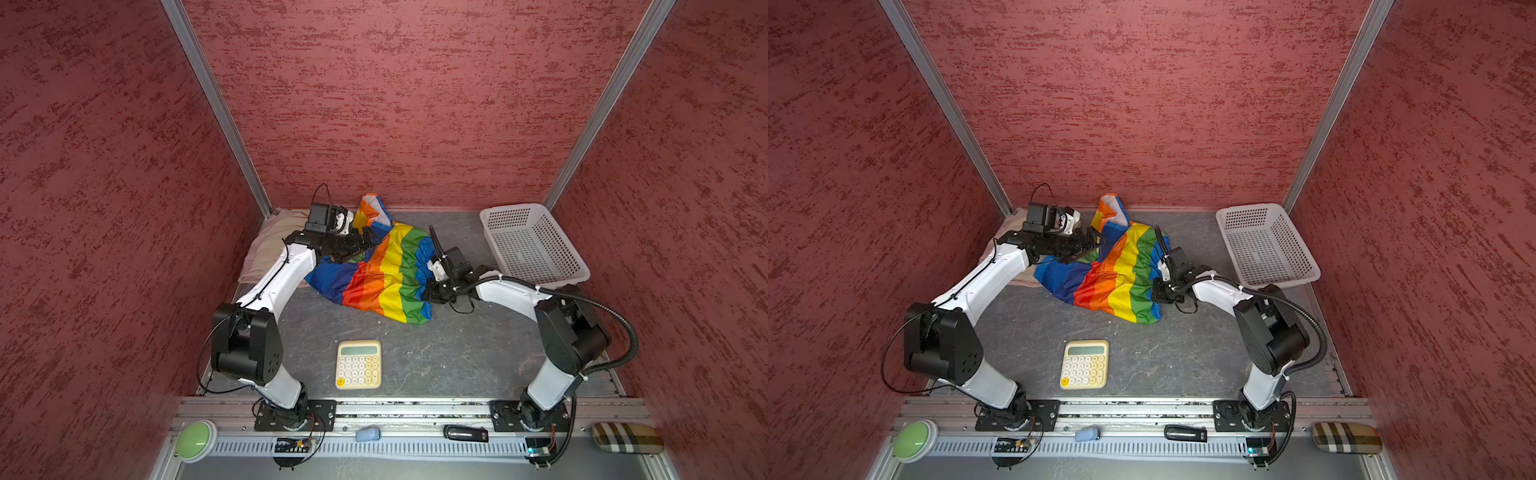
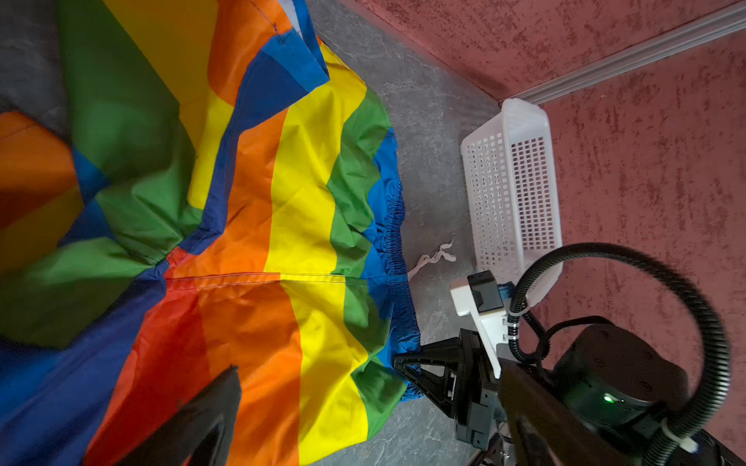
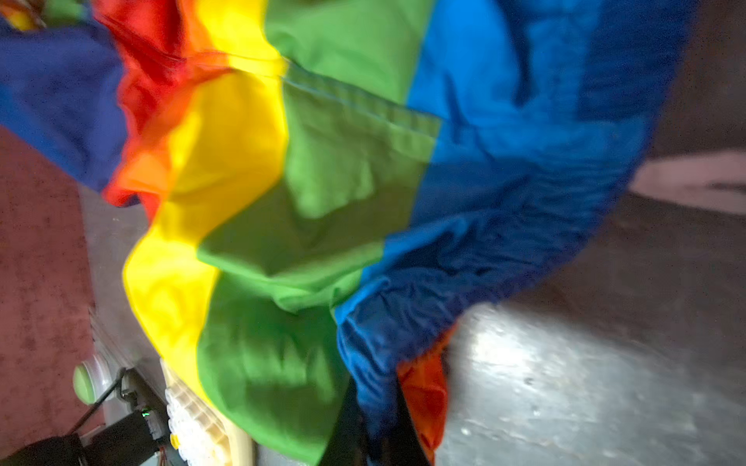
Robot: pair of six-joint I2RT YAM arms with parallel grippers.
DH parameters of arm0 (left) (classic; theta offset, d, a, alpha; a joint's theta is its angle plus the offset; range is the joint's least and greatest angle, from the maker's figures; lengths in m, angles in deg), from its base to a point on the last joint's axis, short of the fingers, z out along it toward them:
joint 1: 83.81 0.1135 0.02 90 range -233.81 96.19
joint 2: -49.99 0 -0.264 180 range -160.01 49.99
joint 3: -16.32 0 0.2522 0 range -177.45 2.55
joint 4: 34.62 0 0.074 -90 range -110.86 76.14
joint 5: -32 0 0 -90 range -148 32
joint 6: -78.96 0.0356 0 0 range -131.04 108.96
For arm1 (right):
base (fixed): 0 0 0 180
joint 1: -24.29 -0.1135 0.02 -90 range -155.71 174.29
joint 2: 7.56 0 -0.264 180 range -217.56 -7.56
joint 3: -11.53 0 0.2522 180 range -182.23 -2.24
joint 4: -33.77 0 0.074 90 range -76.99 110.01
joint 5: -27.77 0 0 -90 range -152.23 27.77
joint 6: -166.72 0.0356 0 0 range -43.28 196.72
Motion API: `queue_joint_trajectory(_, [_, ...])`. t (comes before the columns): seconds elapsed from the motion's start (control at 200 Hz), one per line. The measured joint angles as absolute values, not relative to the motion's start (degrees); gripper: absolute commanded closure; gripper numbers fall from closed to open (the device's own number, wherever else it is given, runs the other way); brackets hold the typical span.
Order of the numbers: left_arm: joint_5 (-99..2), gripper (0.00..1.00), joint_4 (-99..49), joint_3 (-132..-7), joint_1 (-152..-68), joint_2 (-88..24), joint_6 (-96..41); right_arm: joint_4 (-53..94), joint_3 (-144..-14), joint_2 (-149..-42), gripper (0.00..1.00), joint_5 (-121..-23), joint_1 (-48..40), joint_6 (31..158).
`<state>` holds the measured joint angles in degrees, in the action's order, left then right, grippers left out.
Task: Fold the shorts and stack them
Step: 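Grasp the rainbow shorts with both grippers and lift them up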
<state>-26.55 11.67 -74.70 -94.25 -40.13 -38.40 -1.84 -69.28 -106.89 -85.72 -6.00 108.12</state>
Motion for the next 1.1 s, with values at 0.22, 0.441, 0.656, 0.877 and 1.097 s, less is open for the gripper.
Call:
queue_joint_trajectory(0.22, [-26.8, 0.00, 7.3, -72.2, -95.9, -29.7, -42.6, -7.3, -98.0, -106.7, 1.00, -85.5, -5.9, 107.8])
queue_joint_trajectory(0.441, [-33.1, 0.01, -3.1, -61.4, -109.2, -18.1, -46.9, -10.1, -115.6, -107.0, 1.00, -83.6, -4.7, 109.3])
queue_joint_trajectory(0.656, [-44.7, 0.01, -9.0, -56.8, -120.0, -24.9, -45.3, -10.7, -118.0, -107.9, 1.00, -84.3, -4.4, 113.5])
queue_joint_trajectory(0.877, [-60.6, 0.01, -10.8, -55.9, -126.6, -34.5, -40.9, -12.0, -121.8, -107.1, 1.00, -85.7, -4.4, 116.8])
queue_joint_trajectory(1.097, [-78.6, 0.01, -12.9, -56.5, -127.6, -39.6, -35.4, -12.5, -127.9, -104.5, 1.00, -86.3, -4.4, 118.1])
